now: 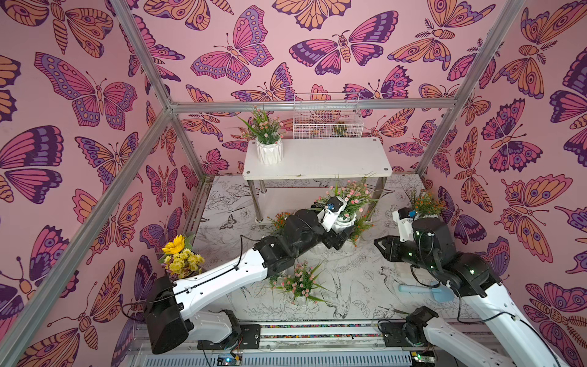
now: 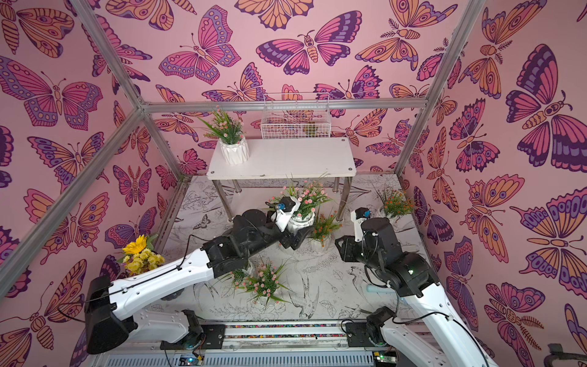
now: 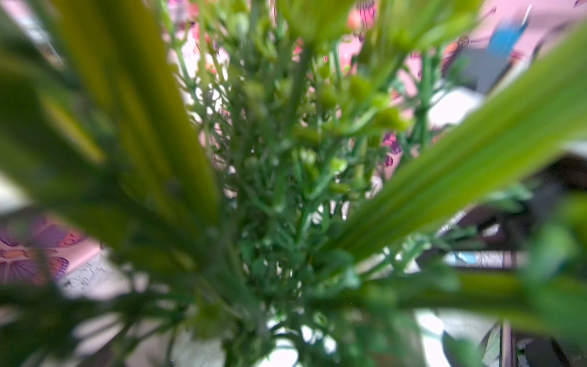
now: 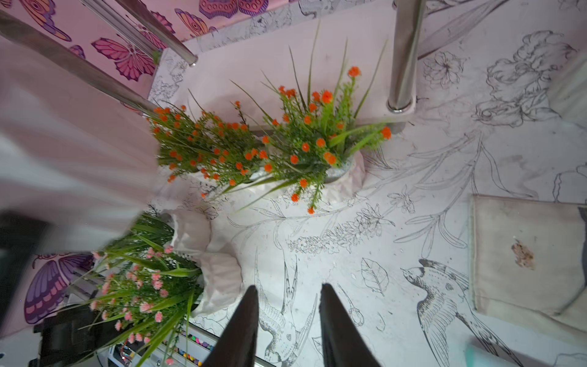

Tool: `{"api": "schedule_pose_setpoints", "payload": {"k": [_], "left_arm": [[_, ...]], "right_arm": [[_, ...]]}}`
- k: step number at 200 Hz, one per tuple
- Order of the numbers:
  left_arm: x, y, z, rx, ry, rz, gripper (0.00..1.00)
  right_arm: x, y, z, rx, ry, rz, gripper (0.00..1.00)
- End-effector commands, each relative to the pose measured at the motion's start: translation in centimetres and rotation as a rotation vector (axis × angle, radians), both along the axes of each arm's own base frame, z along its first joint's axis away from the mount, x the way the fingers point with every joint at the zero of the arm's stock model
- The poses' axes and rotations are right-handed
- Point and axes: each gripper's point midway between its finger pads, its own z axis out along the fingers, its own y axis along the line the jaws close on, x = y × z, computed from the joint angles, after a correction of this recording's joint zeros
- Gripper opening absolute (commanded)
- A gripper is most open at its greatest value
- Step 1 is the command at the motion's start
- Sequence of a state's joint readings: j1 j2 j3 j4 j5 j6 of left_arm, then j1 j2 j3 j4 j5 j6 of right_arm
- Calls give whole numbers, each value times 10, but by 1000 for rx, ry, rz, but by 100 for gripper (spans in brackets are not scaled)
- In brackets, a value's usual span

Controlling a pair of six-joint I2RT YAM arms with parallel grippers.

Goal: Place the baby's breath potted plants on the rack by color
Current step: Place the baby's breath potted plant on the rack.

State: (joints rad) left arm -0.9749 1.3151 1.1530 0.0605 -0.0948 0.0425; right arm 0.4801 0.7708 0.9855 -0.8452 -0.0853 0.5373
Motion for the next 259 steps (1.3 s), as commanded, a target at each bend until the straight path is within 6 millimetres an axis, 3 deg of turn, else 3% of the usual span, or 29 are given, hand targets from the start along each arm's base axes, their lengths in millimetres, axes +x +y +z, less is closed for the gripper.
{"api": "schedule_pose_setpoints", "payload": {"k": [1,41,92,147,182,259], "left_arm": [[8,13,42,-44,-59,31,39],[34,24,75,-97,-59,80,39],[74,41,100,-142,-67,178,39],[131,64,108,-181,-72,334,35],[153,75,114,-200,-88,410,35],[200,95,99,-196,-127,633,35]], "right_arm": [[-2,-7,-12,-1,24,-46,35],[-4,-5,-26,4,54,-42,35],[-6,-3,-33,7,68,-31,35],[-9,-4,-41,8,80,-30,35],[-12,-6,-44,3,82,-32,35],[-16,-9,-45,6,81,-39,35]]}}
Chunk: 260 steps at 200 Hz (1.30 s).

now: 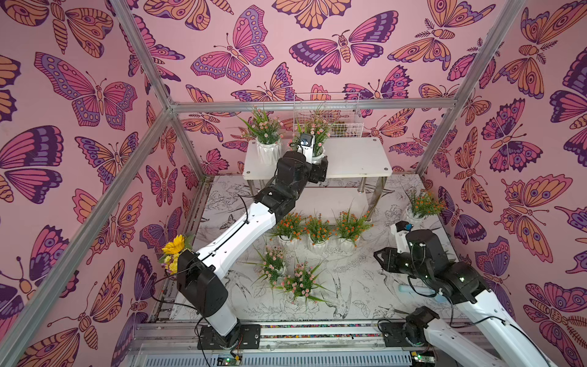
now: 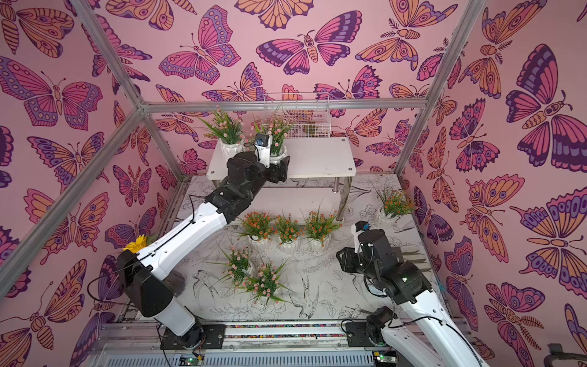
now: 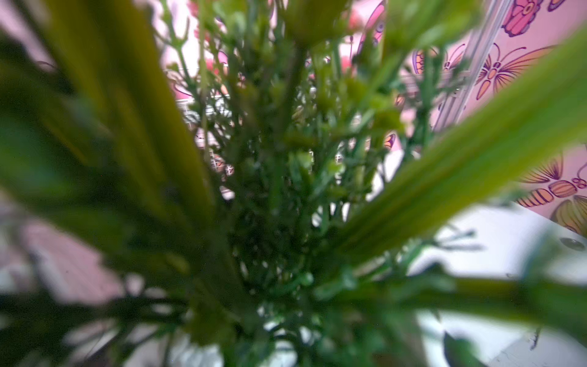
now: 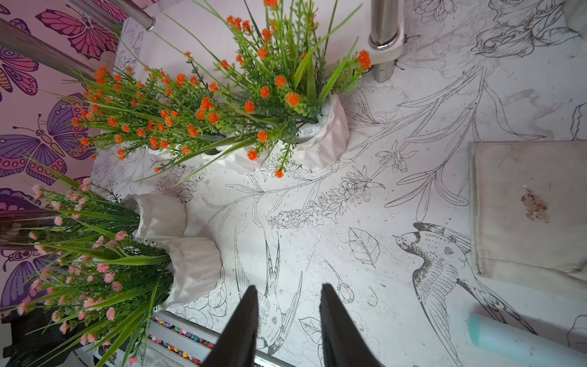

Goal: Place the baby's breath potted plants on the rack by color
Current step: Place the baby's breath potted plant on the rack.

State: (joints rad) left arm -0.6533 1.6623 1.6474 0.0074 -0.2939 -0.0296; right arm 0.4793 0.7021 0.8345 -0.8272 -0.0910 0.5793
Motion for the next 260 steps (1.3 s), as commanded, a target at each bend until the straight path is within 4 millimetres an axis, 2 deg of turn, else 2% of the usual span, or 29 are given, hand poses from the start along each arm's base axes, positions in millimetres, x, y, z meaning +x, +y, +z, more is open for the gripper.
{"api": "schedule_pose_setpoints", "payload": {"k": [1,79,130,172,220,260], "left_arm": [[15,17,32,-64,-97,112,35],[39,27,18,-44,-80,247,43],[39,25,17,-47,-76,240,86],[37,23,22,-53,-85,219,100],[32,23,30,-51,-98,196,100],[17,25,38,-63,-105,163,100]], "right_arm": [[-3,-3,-1,6,4,-14,35],[-5,-5,-4,10,5,-21,35],[-4,-4,-6,14,6,-22,37],[-4,-4,-7,12,8,-22,37],[-4,-4,-8,13,9,-22,38],[-3,-3,-6,13,5,-23,38]]}}
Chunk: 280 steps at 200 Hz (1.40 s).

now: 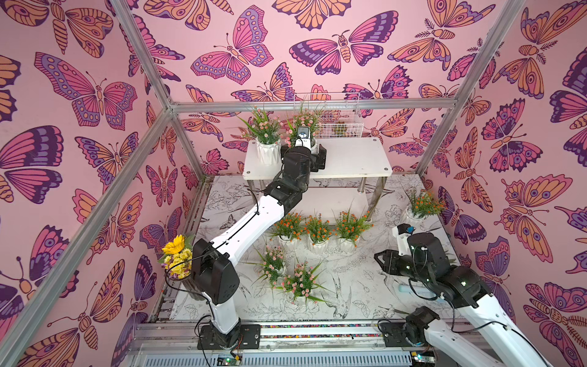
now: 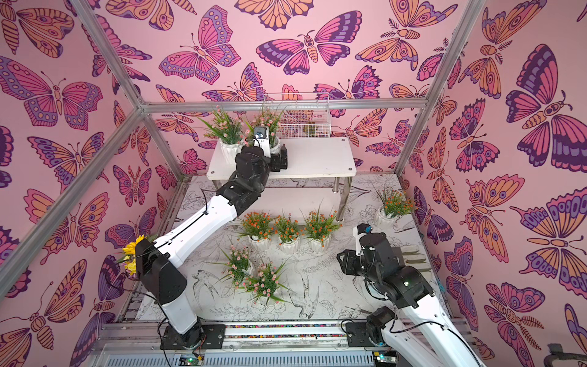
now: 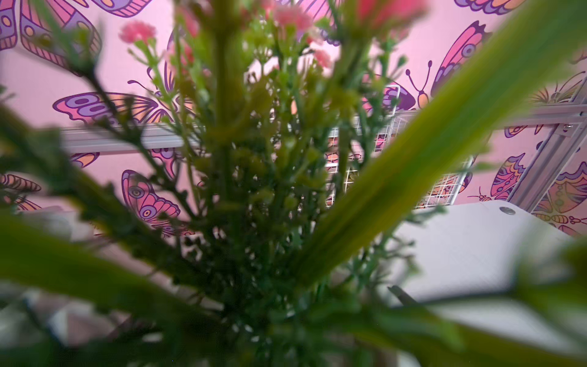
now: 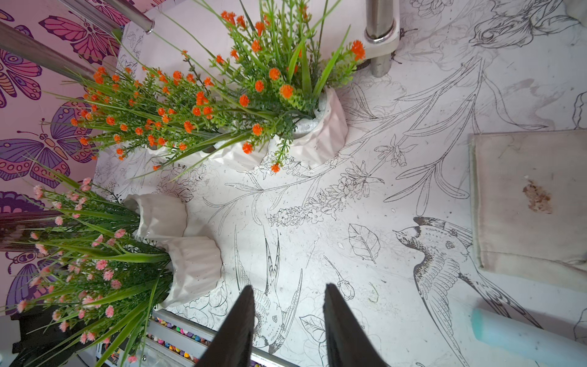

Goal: Place the baby's breath potted plants on the rack by color
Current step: Place the baby's breath potted plant on the rack, then pick up the baby's breath potted plant from the center of the board.

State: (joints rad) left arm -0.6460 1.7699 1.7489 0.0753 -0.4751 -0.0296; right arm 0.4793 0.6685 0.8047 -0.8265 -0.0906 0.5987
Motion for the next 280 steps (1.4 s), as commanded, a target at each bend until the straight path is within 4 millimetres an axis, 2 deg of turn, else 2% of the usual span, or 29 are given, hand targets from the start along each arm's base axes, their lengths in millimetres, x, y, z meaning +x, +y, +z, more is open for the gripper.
{"api": "schedule_pose_setpoints", "payload": {"k": [1,50,88,124,147,162,166,177,210,252,280], "left_arm": [[-17,10,29,-29,-53,-25,100],[-36,11,32,-26,-57,-85,100],[-63,10,29,-35,-45,-160,100],[-101,2,11,-16,-8,-261,100],[-126,-2,-8,13,27,-311,100],[-142,-3,-25,29,58,-334,100],[-152,4,-18,14,41,-341,100],[-165,7,-27,11,54,-359,100],[-195,16,-61,-19,115,-396,98],[-236,3,-106,-15,204,-551,98],[-249,6,-125,-16,235,-576,98]], "right_arm": [[2,-1,-1,0,2,-8,38],[5,2,0,2,1,-4,39],[8,2,-2,-6,3,-3,39],[12,12,-14,8,24,29,38],[14,22,-26,38,56,50,38],[16,29,-35,57,69,58,38],[16,31,-38,58,73,61,38],[16,36,-45,54,82,69,38],[11,63,-63,15,88,122,38],[2,107,-74,-66,63,205,37],[-5,139,-83,-92,58,261,37]]}}
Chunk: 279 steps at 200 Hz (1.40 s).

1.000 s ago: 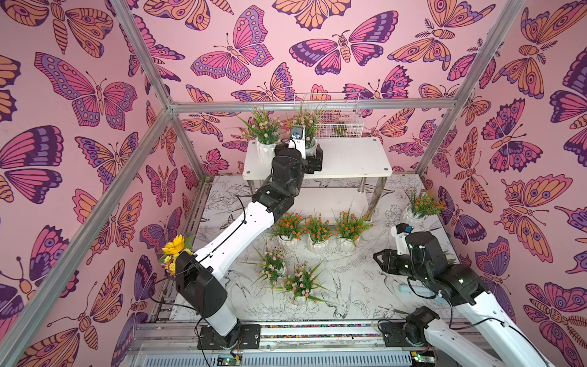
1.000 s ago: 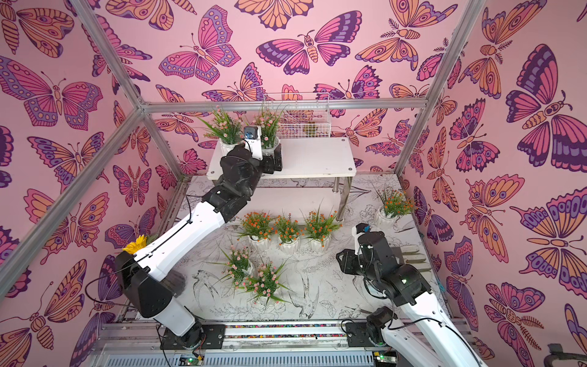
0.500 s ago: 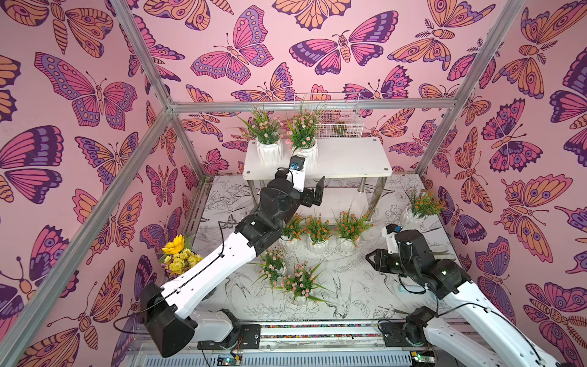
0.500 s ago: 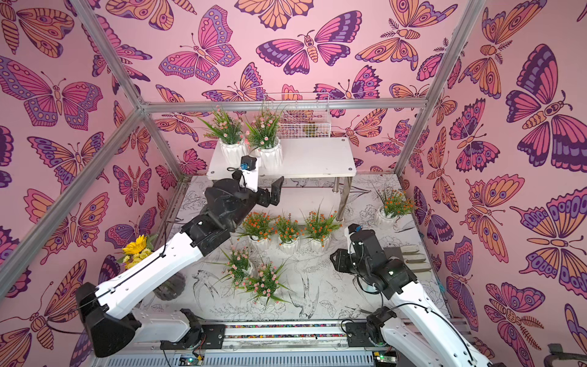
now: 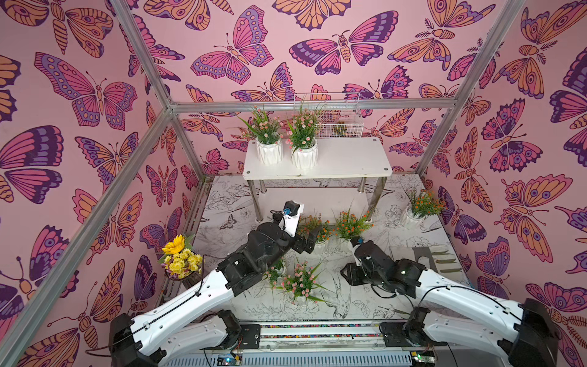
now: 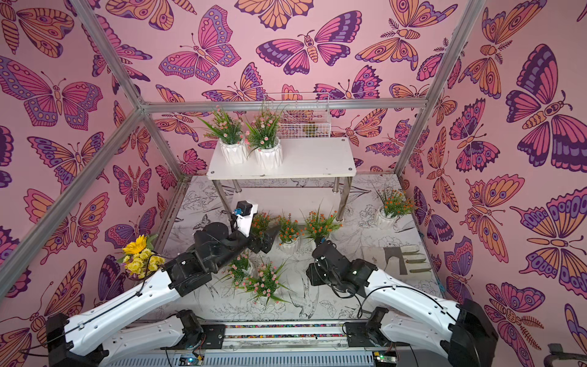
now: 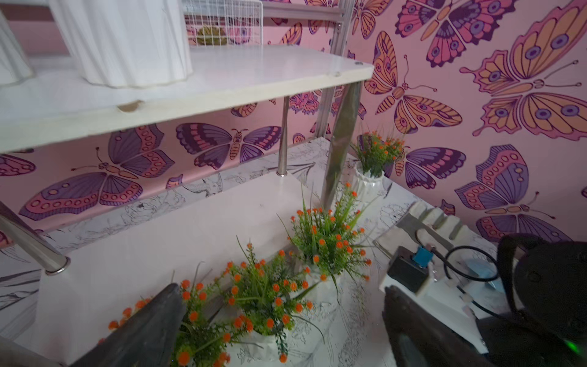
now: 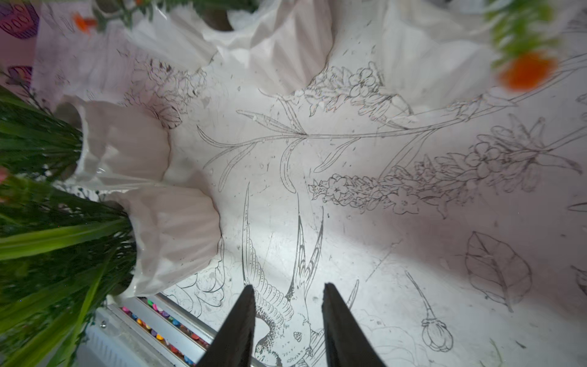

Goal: Place the baby's breath potted plants on the rack by color
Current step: Pick up the baby's breath potted plant from the center of the board.

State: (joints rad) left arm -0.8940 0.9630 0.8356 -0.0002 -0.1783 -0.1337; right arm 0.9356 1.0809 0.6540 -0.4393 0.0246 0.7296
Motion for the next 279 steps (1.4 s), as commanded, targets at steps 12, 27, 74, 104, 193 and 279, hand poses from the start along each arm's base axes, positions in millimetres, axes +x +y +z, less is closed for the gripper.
{"api": "schedule_pose_setpoints", "payload": {"k": [12,27,74,104,193,279], "left_arm": [[-17,4,-17,-10,46,-43,98],[-18,11,-22,2,50,-21,98],[-6,44,-25,43,59,158,99],[-4,52,-28,58,59,200,99],[-6,56,-26,62,59,205,100],[-5,58,-26,76,55,213,100]], "right_arm": [[9,39,11,33,-67,1,36],[5,52,9,49,-65,24,35],[-3,82,13,67,-69,84,35],[-6,91,14,67,-69,106,35],[-15,110,1,52,-46,134,30],[-16,114,-15,-20,-19,123,23]]}}
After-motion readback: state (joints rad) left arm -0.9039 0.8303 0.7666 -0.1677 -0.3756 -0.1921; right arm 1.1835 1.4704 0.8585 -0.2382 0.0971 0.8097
